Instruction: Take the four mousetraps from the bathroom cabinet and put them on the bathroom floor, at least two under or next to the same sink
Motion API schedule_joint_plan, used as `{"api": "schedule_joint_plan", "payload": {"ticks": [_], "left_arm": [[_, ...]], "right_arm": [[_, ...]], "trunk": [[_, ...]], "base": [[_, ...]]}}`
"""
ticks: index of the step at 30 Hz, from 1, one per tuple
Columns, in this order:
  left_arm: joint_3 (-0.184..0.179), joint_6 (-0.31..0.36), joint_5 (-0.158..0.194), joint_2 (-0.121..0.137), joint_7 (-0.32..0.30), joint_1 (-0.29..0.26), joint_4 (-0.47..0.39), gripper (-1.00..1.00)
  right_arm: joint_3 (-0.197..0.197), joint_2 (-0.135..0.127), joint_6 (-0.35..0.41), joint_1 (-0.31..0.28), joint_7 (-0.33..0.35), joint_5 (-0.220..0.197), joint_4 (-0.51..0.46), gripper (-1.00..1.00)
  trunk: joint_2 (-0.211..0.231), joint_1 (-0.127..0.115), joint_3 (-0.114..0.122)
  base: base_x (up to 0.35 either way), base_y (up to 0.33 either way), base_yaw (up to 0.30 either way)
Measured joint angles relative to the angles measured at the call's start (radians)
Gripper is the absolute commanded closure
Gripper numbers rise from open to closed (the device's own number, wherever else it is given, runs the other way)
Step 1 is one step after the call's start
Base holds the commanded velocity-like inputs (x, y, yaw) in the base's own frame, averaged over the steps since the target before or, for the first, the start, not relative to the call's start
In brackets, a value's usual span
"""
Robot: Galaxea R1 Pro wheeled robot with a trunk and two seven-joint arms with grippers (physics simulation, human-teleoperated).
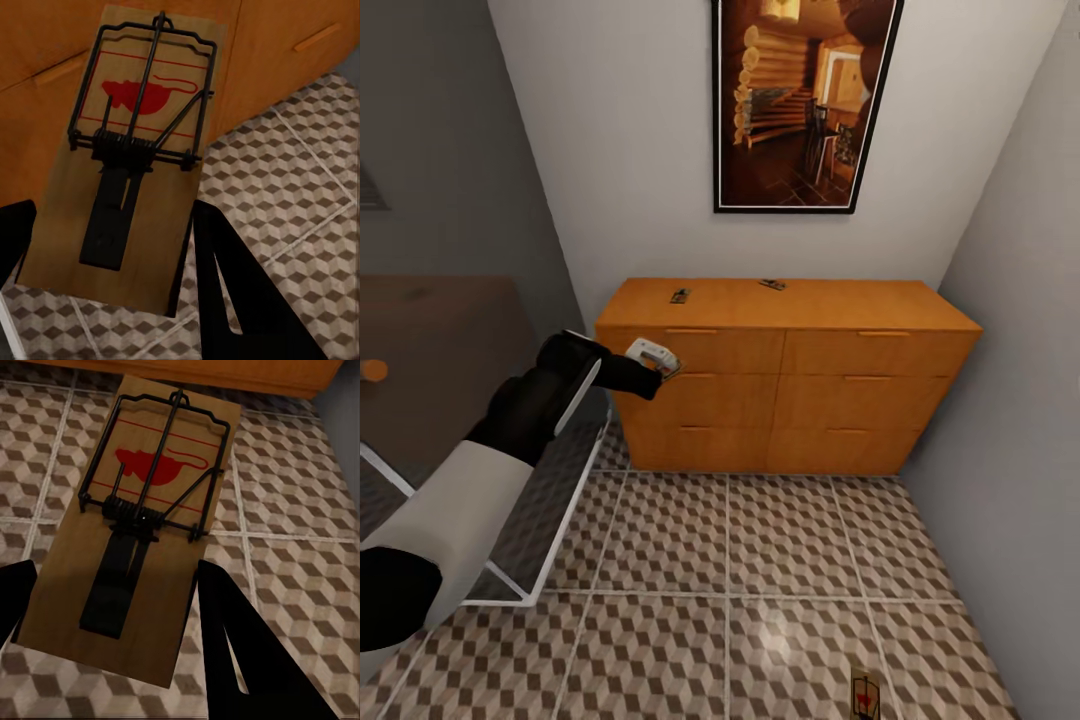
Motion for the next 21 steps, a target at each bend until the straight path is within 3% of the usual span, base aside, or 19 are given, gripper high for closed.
{"api": "schedule_joint_plan", "payload": {"ticks": [4,11,16,21], "left_arm": [[0.0,-0.002,0.0,-0.002,-0.001,0.0,0.052,1.0],[-0.002,-0.01,-0.002,-0.047,-0.002,0.021,0.202,1.0],[-0.003,-0.163,-0.004,-0.078,-0.001,0.051,0.369,1.0],[-0.003,-0.286,-0.002,-0.088,-0.002,0.072,0.543,1.0]], "right_arm": [[0.0,0.0,0.001,0.0,0.0,0.0,0.0,1.0],[0.0,0.0,0.001,0.0,0.0,0.0,0.0,1.0],[0.0,0.0,0.001,0.0,0.0,0.0,0.0,1.0],[0.0,0.0,0.001,0.0,0.0,0.0,0.0,1.0]], "trunk": [[0.0,0.0,0.0],[0.0,0.0,0.0],[0.0,0.0,0.0],[0.0,0.0,0.0]], "base": [[-0.02,0.0,0.0],[-0.003,0.0,0.0],[0.0,0.0,0.0],[0.0,0.0,0.0]]}}
